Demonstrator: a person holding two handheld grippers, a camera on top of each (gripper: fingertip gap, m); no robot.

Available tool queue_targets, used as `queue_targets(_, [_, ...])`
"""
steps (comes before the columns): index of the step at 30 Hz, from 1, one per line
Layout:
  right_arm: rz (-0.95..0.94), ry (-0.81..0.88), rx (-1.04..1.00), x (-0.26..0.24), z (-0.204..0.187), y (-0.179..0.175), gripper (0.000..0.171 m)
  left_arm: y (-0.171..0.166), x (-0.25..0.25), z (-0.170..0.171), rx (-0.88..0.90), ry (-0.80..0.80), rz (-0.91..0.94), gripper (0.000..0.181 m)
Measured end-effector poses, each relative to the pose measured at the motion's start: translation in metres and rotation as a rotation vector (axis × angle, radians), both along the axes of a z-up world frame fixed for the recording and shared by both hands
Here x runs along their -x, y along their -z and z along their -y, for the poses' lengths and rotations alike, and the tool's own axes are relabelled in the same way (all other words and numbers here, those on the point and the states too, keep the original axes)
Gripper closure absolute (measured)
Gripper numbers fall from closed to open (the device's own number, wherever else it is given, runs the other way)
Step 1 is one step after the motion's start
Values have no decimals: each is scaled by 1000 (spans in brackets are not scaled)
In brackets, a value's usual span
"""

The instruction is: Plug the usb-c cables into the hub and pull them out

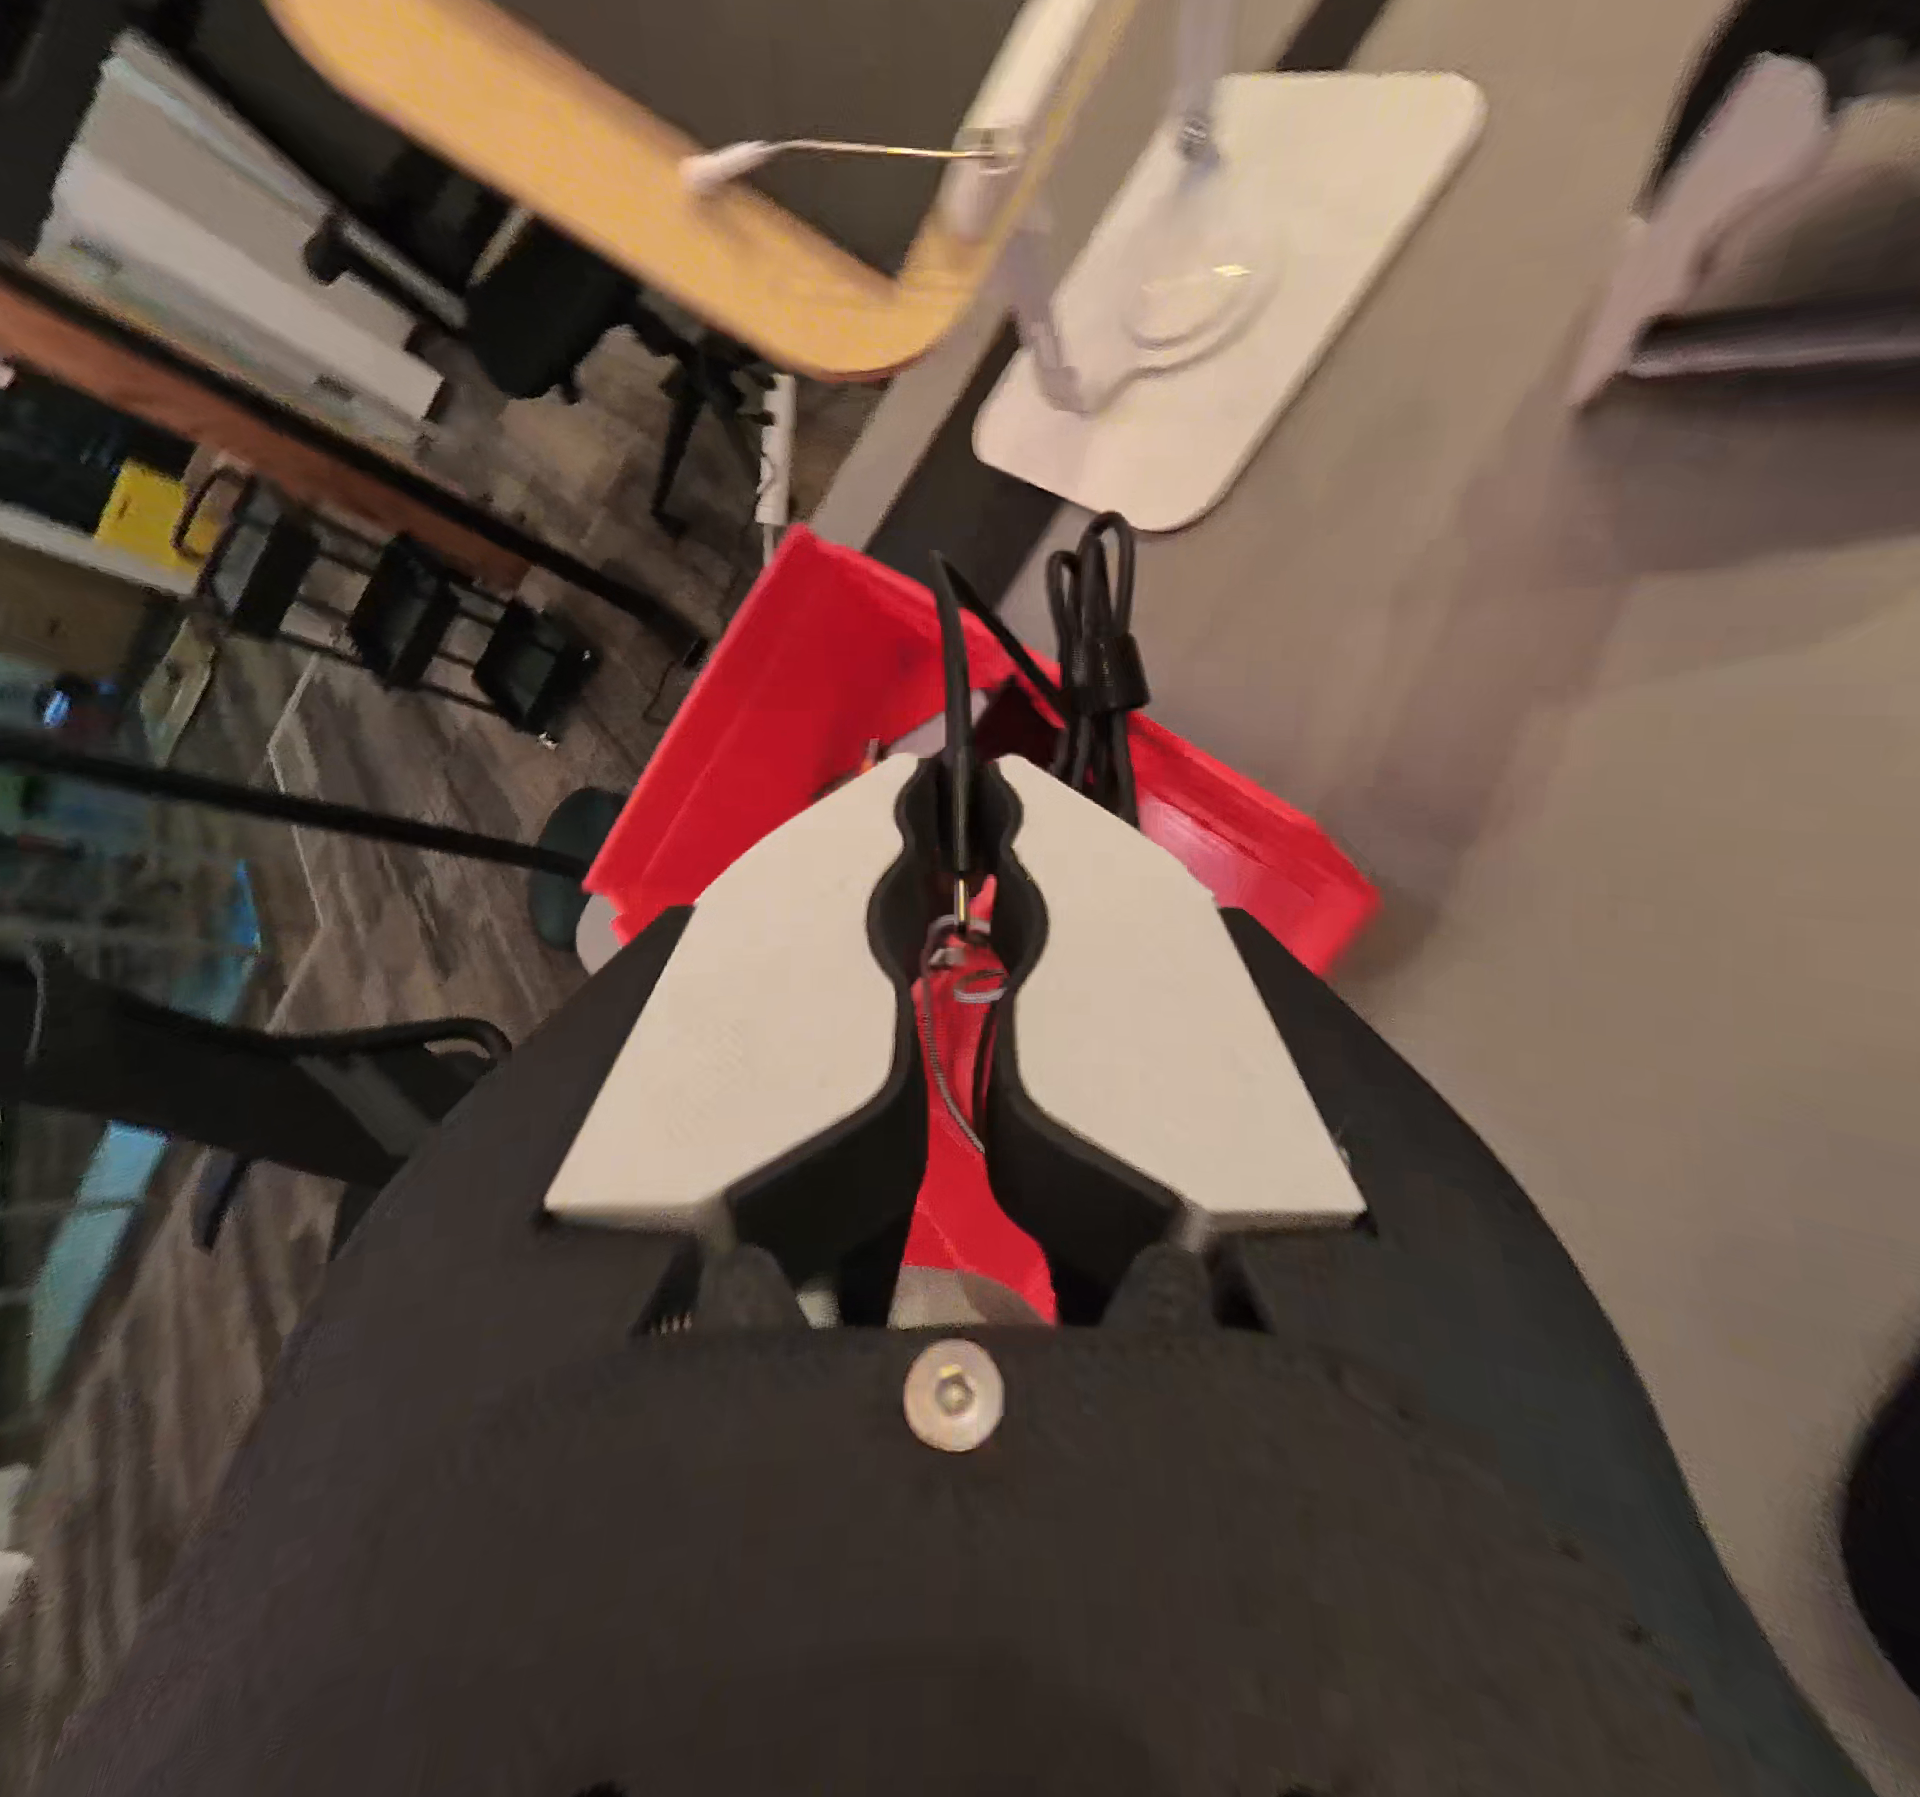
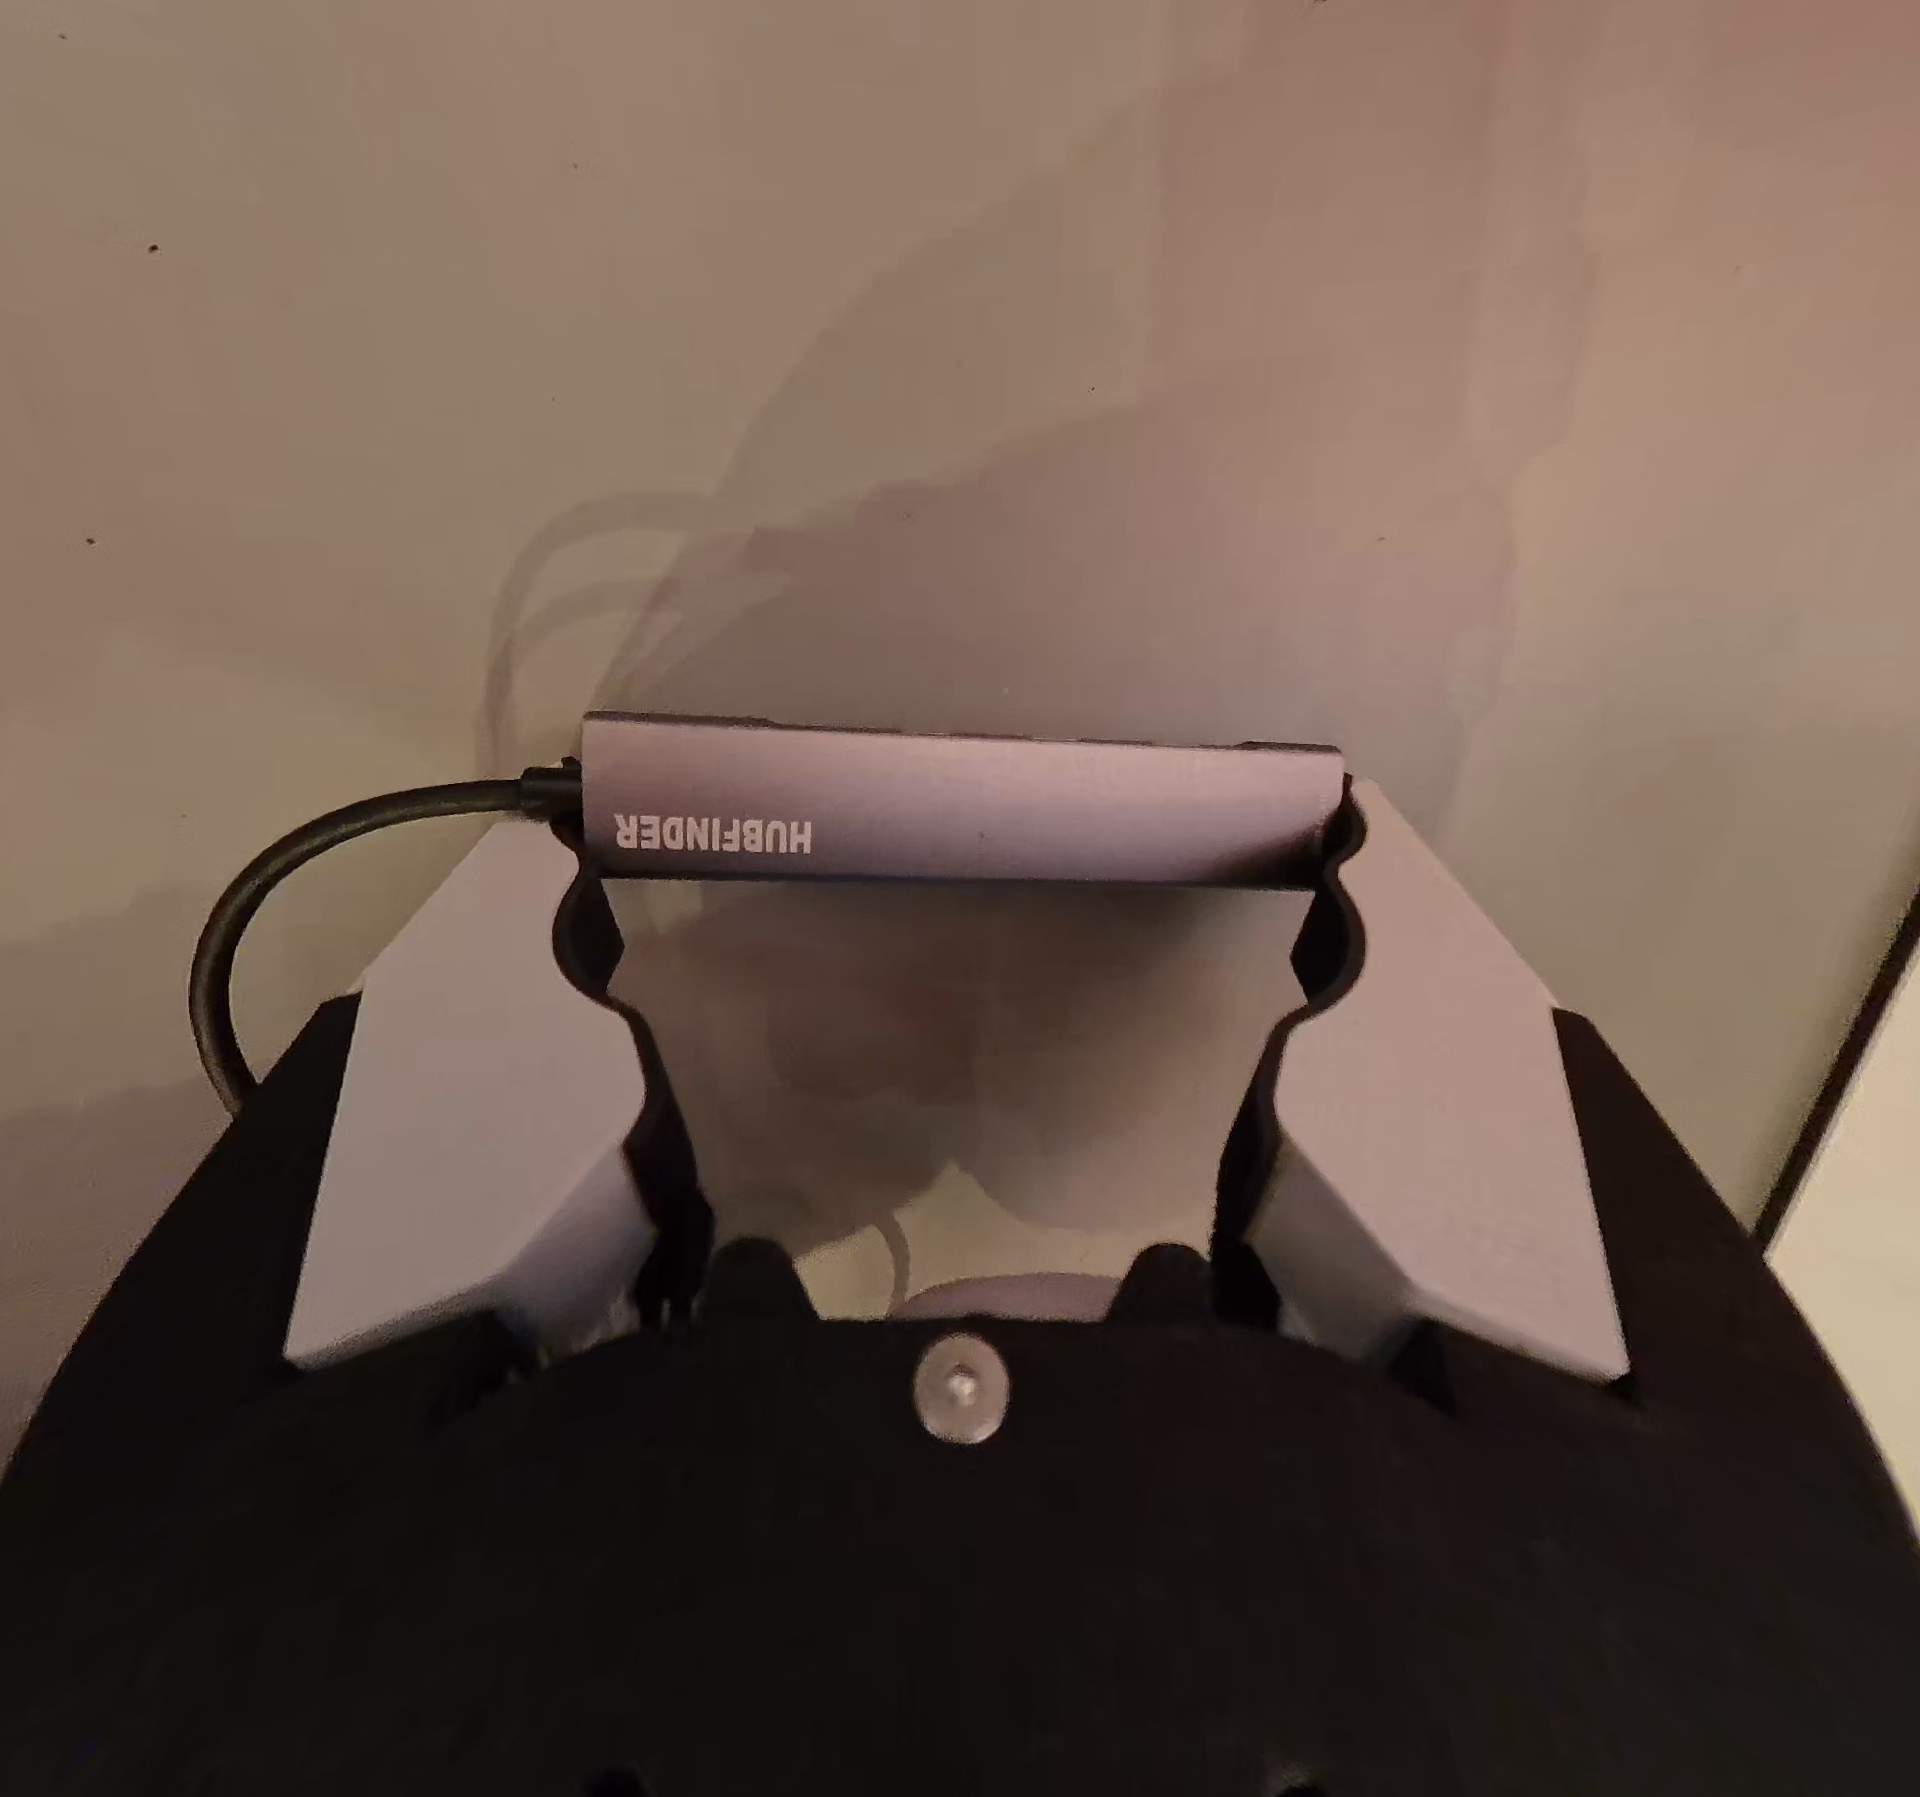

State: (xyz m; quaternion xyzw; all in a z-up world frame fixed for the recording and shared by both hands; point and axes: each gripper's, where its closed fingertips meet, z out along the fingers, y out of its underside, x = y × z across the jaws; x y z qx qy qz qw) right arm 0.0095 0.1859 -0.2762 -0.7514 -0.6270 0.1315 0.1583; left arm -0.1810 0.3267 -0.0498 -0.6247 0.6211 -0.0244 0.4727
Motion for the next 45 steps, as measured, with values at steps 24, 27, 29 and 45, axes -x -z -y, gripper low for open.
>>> queue_targets(24, [-9,-3,10,-8,9,-13,42,110,-73,113,125,553,-495,173])
queue_targets(27, [-36,5,-48,-9,3,-32,76,117,-77,110,127,571,-517,173])
queue_targets(29, [-128,-7,-128,6,-5,-56,96,118,-81,107,113,584,-519,173])
queue_targets(45, [-522,4,-299,81,-31,-106,171,88,-109,107,-20,668,-585,173])
